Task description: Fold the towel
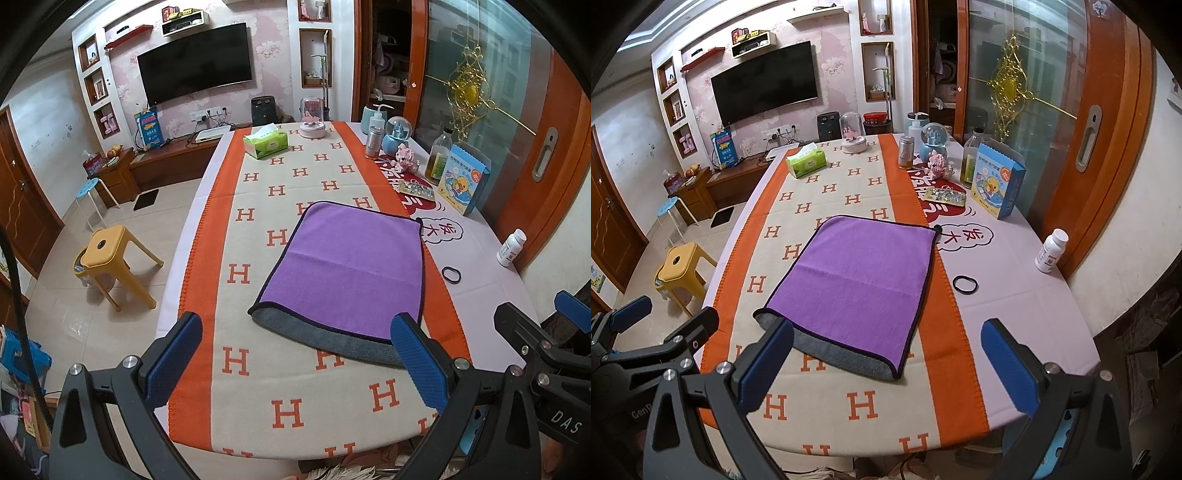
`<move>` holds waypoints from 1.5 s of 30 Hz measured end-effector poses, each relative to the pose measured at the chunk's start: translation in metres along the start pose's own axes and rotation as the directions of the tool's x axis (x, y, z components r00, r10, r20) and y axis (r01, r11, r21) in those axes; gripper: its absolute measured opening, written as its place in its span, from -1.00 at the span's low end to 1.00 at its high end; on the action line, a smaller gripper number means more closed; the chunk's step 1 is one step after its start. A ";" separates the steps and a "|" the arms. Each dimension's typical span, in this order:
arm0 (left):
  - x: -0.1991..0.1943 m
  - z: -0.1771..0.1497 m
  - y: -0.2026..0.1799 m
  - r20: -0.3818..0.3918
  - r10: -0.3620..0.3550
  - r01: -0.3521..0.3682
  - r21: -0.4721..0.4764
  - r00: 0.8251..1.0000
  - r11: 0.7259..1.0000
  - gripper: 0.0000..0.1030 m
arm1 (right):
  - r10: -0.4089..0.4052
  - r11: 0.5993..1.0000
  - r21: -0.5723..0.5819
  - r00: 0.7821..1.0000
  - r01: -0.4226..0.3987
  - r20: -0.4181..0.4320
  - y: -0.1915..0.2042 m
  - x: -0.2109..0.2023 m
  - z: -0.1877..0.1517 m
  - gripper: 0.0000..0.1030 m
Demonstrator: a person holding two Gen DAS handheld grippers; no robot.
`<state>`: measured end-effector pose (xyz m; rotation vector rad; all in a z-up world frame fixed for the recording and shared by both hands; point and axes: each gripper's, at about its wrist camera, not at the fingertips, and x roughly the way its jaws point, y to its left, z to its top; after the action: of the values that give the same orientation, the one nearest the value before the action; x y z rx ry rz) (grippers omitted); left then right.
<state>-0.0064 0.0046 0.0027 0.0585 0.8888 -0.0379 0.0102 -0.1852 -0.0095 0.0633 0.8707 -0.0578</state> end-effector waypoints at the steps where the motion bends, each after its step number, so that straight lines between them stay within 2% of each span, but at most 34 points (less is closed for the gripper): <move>1: 0.000 0.000 0.000 0.000 -0.001 0.001 -0.001 1.000 1.000 0.97 | 0.001 1.000 0.000 1.000 -0.001 0.000 0.000 0.000 0.000 0.97; 24: -0.001 -0.003 0.000 -0.003 -0.005 0.005 -0.001 1.000 1.000 0.97 | 0.003 1.000 0.001 1.000 -0.003 0.001 0.000 0.000 0.000 0.97; 34: 0.001 -0.002 0.013 0.020 -0.039 0.038 0.012 0.999 0.999 0.97 | 0.005 1.000 0.007 1.000 -0.005 0.002 0.001 0.000 -0.003 0.97; 39: 0.008 -0.002 0.021 0.030 -0.056 0.055 0.057 0.998 0.997 0.97 | 0.011 1.000 0.018 1.000 -0.012 0.027 0.016 -0.008 -0.015 0.97; 41: 0.013 -0.002 0.024 0.036 -0.070 0.067 0.080 0.997 0.995 0.97 | 0.016 1.000 0.023 1.000 -0.017 0.016 0.020 0.002 -0.021 0.97; 45: 0.024 0.000 0.031 0.052 -0.043 0.036 0.115 0.998 0.993 0.97 | 0.040 0.999 0.038 0.999 -0.040 -0.003 0.022 0.015 -0.036 0.97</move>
<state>0.0103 0.0356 -0.0145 0.1463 0.8325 -0.1269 -0.0054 -0.1613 -0.0435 0.1160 0.8715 -0.0370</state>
